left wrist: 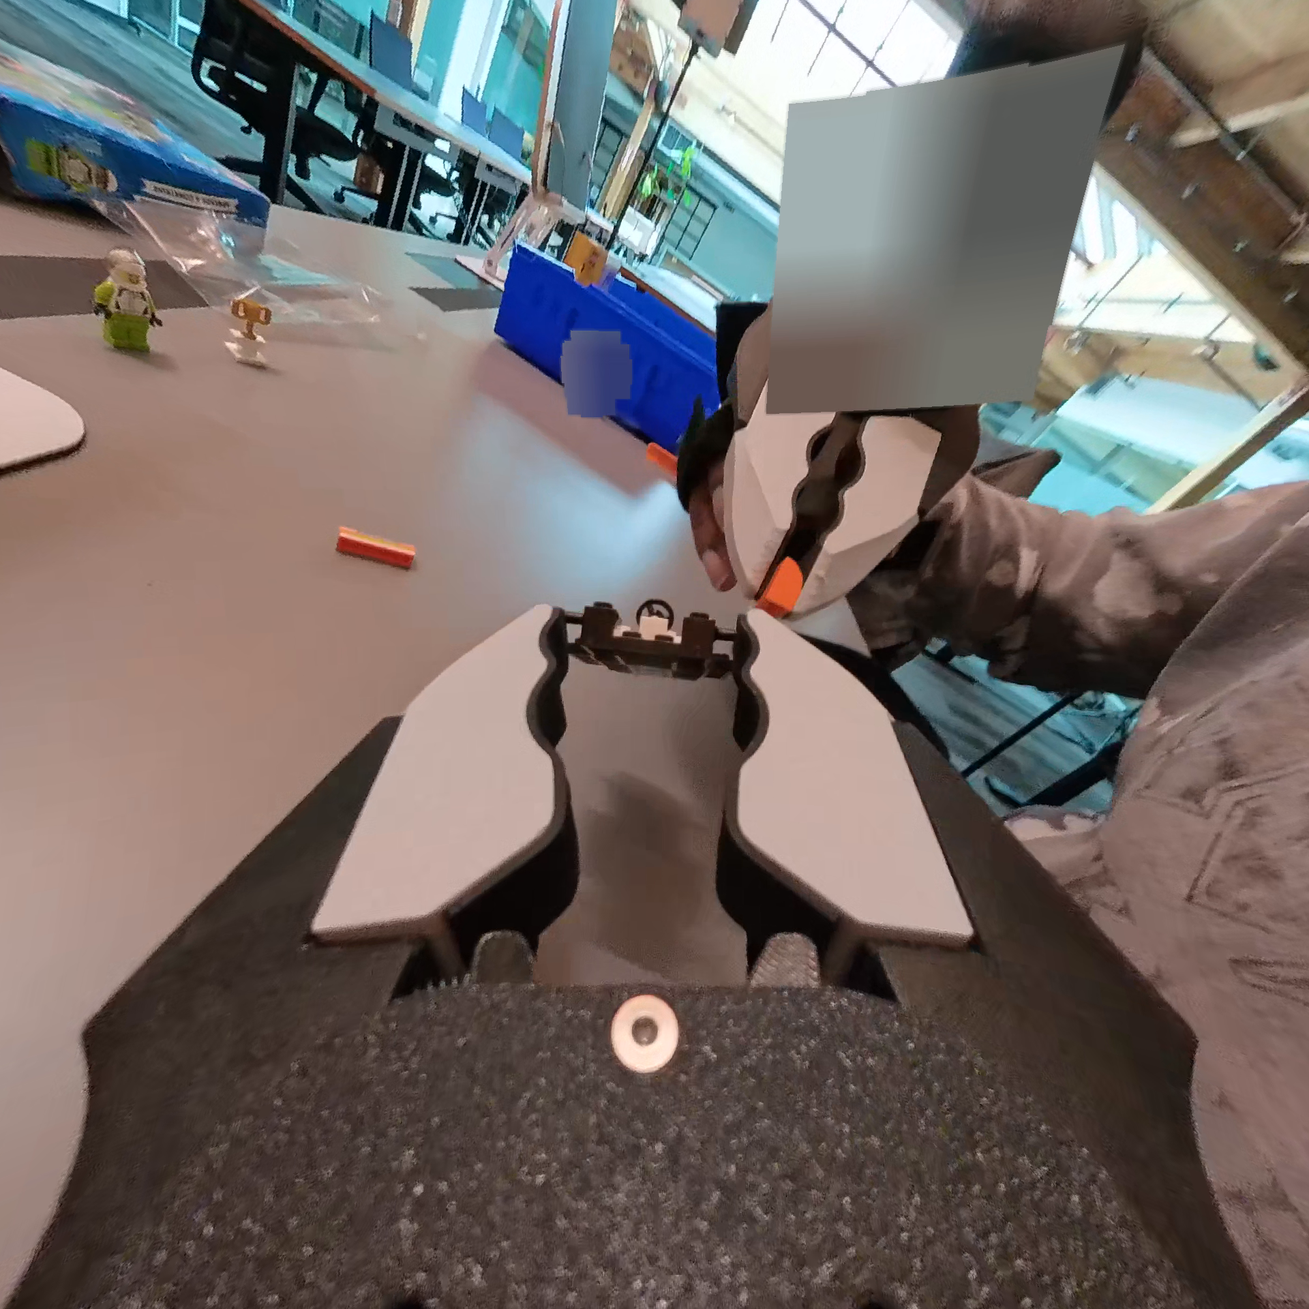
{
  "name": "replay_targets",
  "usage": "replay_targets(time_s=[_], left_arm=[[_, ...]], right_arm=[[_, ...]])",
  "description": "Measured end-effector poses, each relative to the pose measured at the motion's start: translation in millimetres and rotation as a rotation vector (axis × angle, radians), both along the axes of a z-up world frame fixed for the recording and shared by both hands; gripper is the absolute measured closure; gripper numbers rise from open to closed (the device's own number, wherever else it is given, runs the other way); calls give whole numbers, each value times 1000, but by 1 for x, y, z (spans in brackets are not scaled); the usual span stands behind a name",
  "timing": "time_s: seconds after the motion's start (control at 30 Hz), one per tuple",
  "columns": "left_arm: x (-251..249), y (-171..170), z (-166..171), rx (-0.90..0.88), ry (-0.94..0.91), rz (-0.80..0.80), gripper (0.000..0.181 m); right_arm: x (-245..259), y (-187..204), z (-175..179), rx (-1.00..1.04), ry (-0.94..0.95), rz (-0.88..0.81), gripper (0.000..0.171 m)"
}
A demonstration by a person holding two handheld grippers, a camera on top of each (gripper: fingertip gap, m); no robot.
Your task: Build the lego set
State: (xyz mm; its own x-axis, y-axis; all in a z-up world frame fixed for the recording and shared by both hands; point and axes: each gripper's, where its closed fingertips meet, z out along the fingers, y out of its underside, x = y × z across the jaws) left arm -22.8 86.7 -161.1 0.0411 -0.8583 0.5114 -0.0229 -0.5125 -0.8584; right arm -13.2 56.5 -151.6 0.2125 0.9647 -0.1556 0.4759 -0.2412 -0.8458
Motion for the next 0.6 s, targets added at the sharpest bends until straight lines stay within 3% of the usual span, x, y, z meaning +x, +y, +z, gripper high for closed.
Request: replay_targets(time_s=[0.3, 0.6], left_arm=[[-7, 11, 52, -75, -266, 48, 137], [-24, 14, 120, 57, -533, 151, 137]], right_arm=[[-9, 12, 37, 62, -39, 46, 164], [-17, 17, 102, 116, -229, 42, 163]])
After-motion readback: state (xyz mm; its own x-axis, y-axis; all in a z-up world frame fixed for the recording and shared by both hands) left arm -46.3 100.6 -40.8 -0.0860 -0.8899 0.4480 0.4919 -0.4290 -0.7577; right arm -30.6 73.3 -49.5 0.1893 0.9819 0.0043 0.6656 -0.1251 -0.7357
